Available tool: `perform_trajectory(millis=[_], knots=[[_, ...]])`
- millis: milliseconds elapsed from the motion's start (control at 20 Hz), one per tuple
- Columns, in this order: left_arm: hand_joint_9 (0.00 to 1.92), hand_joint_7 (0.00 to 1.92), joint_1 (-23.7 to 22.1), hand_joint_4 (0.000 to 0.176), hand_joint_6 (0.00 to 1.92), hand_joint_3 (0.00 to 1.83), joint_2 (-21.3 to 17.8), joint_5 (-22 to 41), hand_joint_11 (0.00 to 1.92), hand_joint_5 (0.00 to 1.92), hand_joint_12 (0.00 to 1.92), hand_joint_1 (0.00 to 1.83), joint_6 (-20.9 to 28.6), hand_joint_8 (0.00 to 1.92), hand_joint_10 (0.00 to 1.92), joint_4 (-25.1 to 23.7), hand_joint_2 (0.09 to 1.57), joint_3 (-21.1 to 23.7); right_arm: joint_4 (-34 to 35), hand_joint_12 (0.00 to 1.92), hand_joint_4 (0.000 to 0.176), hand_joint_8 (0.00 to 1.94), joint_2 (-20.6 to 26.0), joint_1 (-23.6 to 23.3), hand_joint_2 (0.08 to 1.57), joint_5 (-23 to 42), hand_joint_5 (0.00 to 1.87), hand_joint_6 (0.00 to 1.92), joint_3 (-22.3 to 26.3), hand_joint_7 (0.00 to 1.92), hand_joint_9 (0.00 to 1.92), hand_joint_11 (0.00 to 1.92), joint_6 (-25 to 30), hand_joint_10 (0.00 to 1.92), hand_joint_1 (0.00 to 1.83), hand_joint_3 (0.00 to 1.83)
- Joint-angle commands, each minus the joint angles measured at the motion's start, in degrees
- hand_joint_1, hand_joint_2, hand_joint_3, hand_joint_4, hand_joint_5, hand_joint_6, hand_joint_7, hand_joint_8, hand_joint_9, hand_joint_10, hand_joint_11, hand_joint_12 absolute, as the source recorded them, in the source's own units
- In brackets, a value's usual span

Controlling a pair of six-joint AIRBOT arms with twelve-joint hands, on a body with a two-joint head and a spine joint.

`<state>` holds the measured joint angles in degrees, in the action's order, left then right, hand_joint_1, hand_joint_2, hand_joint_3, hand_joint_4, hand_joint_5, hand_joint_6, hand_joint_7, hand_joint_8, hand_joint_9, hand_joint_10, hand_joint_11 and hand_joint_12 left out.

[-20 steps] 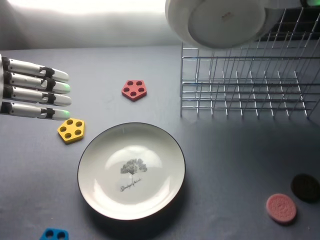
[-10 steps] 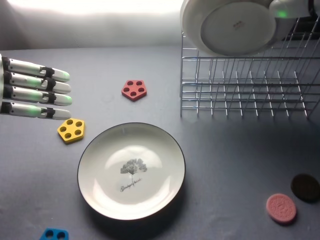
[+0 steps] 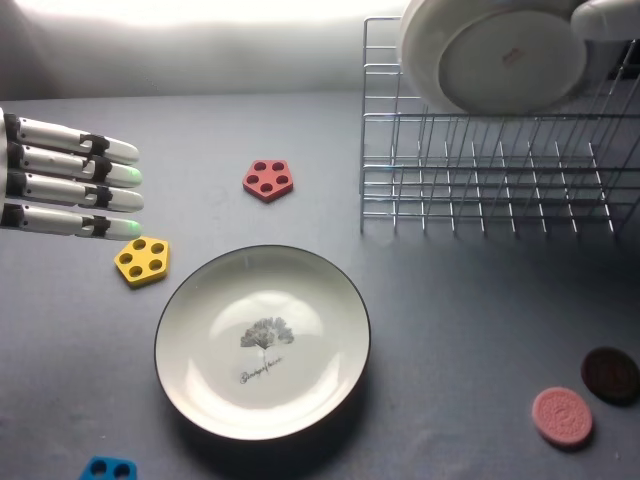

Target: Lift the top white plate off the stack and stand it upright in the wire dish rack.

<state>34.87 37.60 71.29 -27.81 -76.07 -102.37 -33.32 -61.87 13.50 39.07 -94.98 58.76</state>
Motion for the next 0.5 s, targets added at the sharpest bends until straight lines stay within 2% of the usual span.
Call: perform_trajectory(millis=[0,100,150,250,450], knots=[[0.03,0.05,-1.31,0.0,0.0,0.0,-0.55,2.99,0.01,0.04,0.09,0.1,-0.33,0.0,0.0,4.28,0.92,-0.1,4.84,1.37,0.0,0.71,0.7,-0.31,1.08,7.08,0.86,1.16,-0.66,1.03,1.02,0.96,2.14,0.81,1.49,0.0],[0.03,0.05,-1.31,0.0,0.0,0.0,-0.55,3.03,0.01,0.05,0.1,0.1,-0.33,0.0,0.0,4.29,0.92,-0.1,4.72,1.37,0.0,0.68,0.45,0.38,1.08,7.39,0.86,1.14,-1.14,1.04,1.04,0.96,2.28,0.78,1.49,0.0],[0.03,0.05,-1.31,0.0,0.0,0.0,-0.55,3.05,0.02,0.05,0.1,0.08,-0.32,0.0,0.0,4.32,0.92,-0.1,4.71,1.55,0.0,0.91,0.28,0.64,1.15,7.55,0.72,1.3,-1.42,0.88,0.87,0.81,2.31,1.0,1.48,0.0],[0.05,0.06,-1.31,0.0,0.01,0.0,-0.55,3.16,0.04,0.07,0.11,0.07,-0.32,0.01,0.01,4.33,0.91,-0.1,4.72,1.39,0.0,0.71,0.08,0.94,1.09,7.8,0.86,1.16,-1.75,1.03,1.02,0.95,2.36,0.81,1.49,0.0],[0.04,0.05,-1.31,0.0,0.0,0.0,-0.55,3.23,0.03,0.06,0.11,0.08,-0.32,0.0,0.0,4.34,0.91,-0.1,5.06,1.36,0.0,0.7,-0.39,2.0,1.08,7.96,0.86,1.15,-2.66,1.03,1.04,0.97,2.52,0.8,1.49,0.0]])
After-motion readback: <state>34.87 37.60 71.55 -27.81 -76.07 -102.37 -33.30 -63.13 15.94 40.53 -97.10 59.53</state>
